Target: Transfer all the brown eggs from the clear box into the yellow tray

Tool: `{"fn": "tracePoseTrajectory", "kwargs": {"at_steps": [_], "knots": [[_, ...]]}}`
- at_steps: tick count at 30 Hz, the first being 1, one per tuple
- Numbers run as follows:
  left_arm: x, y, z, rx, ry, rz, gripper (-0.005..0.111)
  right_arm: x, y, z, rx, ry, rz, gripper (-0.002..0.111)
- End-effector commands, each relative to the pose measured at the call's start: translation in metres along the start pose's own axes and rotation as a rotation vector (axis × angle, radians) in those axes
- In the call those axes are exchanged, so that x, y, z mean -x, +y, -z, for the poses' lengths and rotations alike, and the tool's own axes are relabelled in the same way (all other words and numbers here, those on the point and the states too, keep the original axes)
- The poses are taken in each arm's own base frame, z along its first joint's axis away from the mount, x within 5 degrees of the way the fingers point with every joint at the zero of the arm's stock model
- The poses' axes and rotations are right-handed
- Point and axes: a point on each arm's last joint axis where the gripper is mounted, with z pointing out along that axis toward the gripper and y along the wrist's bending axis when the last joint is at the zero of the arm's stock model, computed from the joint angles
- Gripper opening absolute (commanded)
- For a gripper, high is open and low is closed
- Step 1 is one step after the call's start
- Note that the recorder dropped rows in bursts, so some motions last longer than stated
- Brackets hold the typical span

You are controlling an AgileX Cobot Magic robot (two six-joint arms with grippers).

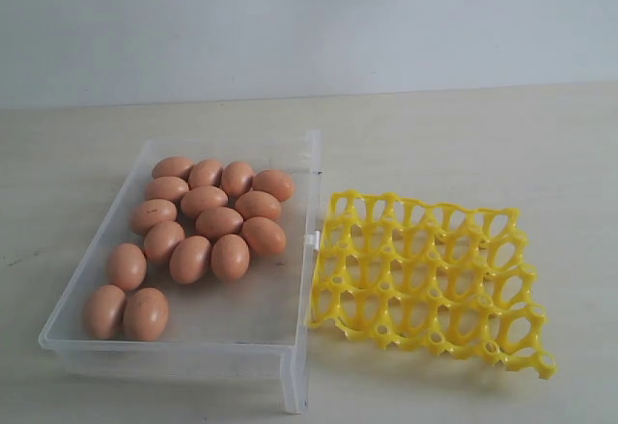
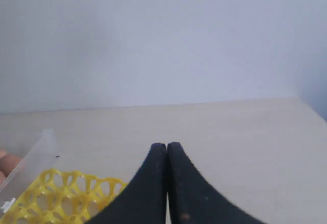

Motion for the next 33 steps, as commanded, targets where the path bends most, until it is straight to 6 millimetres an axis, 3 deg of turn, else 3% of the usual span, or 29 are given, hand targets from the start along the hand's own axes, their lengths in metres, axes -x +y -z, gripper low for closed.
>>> {"fn": "tracePoseTrajectory", "kwargs": {"at_steps": [1, 6, 8, 15, 21, 24, 28, 33], "knots": [[0.002, 0.000, 0.001, 0.000, -0.014, 0.000, 0.000, 0.047, -0.001, -0.002, -0.014, 0.127, 0.111, 0.000], [0.002, 0.000, 0.001, 0.000, -0.014, 0.000, 0.000, 0.085, 0.009, -0.017, 0.075, 0.363, 0.040, 0.000], [0.002, 0.000, 0.001, 0.000, -0.014, 0.000, 0.000, 0.091, 0.015, -0.031, 0.134, 0.446, -0.022, 0.000], [0.002, 0.000, 0.001, 0.000, -0.014, 0.000, 0.000, 0.065, 0.033, -0.083, 0.292, 0.838, -0.153, 0.000], [0.002, 0.000, 0.001, 0.000, -0.014, 0.000, 0.000, 0.036, 0.039, -0.122, 0.400, 1.101, -0.068, 0.000], [0.002, 0.000, 0.001, 0.000, -0.014, 0.000, 0.000, 0.028, 0.048, -0.145, 0.437, 1.066, -0.030, 0.000], [0.002, 0.000, 0.001, 0.000, -0.014, 0.000, 0.000, 0.019, 0.076, -0.172, 0.584, 0.965, -0.006, 0.008], [0.002, 0.000, 0.001, 0.000, -0.014, 0.000, 0.000, 0.006, 0.123, -0.190, 0.739, 0.934, -0.049, 0.032]]}}
